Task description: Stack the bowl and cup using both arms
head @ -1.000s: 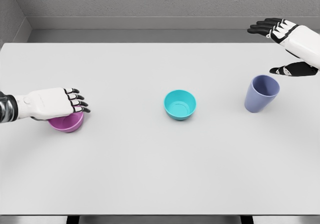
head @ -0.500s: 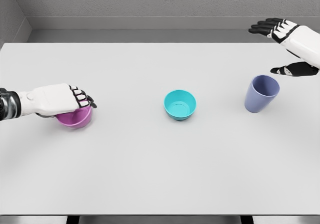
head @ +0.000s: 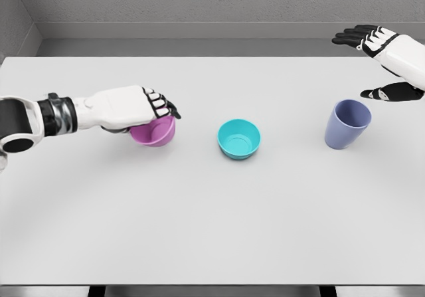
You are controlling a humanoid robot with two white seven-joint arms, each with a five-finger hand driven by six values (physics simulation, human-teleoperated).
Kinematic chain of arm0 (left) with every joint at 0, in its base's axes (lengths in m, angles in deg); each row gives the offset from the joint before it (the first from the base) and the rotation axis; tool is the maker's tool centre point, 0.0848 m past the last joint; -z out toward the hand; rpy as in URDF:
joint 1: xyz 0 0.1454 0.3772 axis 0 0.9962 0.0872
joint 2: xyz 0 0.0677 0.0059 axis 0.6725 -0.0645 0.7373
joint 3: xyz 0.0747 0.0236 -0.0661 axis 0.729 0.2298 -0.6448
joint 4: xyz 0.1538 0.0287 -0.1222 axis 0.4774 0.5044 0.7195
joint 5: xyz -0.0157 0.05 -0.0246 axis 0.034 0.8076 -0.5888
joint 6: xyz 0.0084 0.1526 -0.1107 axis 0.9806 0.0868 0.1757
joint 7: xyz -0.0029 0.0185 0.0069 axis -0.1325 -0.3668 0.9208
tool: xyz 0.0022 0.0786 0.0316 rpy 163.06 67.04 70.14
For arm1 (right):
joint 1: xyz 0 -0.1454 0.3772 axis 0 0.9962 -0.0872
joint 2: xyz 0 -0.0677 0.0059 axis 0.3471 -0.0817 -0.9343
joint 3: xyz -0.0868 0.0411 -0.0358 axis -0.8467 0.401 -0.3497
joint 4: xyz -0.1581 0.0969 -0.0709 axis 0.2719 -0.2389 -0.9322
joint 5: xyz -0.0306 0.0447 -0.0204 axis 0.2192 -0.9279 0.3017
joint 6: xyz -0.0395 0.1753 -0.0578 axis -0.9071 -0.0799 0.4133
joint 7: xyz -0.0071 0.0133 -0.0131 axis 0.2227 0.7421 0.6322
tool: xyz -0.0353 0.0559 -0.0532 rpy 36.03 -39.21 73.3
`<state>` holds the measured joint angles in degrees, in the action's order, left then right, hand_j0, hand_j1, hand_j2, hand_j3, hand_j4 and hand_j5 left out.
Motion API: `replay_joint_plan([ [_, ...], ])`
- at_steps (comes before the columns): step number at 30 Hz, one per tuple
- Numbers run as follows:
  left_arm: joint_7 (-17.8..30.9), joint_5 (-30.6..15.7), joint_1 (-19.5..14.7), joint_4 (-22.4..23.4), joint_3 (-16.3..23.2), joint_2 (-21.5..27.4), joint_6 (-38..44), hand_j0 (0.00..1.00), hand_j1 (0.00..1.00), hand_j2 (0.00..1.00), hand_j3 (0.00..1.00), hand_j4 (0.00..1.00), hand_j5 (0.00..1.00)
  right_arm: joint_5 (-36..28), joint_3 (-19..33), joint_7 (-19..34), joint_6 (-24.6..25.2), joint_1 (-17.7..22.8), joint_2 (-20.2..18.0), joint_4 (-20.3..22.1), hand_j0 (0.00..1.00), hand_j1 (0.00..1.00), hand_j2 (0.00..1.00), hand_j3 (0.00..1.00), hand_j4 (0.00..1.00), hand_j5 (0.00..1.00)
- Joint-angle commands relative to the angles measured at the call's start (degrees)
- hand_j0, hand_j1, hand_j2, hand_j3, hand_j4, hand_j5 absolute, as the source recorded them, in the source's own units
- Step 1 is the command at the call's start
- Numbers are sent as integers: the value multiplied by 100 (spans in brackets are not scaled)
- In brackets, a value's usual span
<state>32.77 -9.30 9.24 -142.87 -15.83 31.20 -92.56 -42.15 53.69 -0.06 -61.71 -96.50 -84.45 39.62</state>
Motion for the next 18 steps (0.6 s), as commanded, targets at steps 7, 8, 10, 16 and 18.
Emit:
replay_joint_plan([
  [7, 17, 1, -220, 88, 154, -766, 12, 58, 58, 58, 58, 58, 58, -39, 4, -4, 3, 0, -7, -1, 100, 100, 100, 100, 100, 100],
  [8, 17, 10, -246, 88, 163, -862, 12, 58, 58, 58, 58, 58, 58, -39, 4, -4, 3, 0, -7, -1, 100, 100, 100, 100, 100, 100],
  [10, 17, 28, -334, 219, 198, -1082, 12, 59, 59, 59, 59, 59, 59, -39, 4, -4, 3, 0, -7, -1, 100, 100, 100, 100, 100, 100],
  [16, 26, 107, -475, 483, 277, -1504, 12, 59, 59, 59, 59, 59, 59, -39, 4, -4, 3, 0, -7, -1, 100, 100, 100, 100, 100, 100],
  [18, 26, 133, -536, 588, 347, -1592, 12, 59, 59, 59, 59, 59, 59, -39, 4, -4, 3, 0, 2, -1, 100, 100, 100, 100, 100, 100],
])
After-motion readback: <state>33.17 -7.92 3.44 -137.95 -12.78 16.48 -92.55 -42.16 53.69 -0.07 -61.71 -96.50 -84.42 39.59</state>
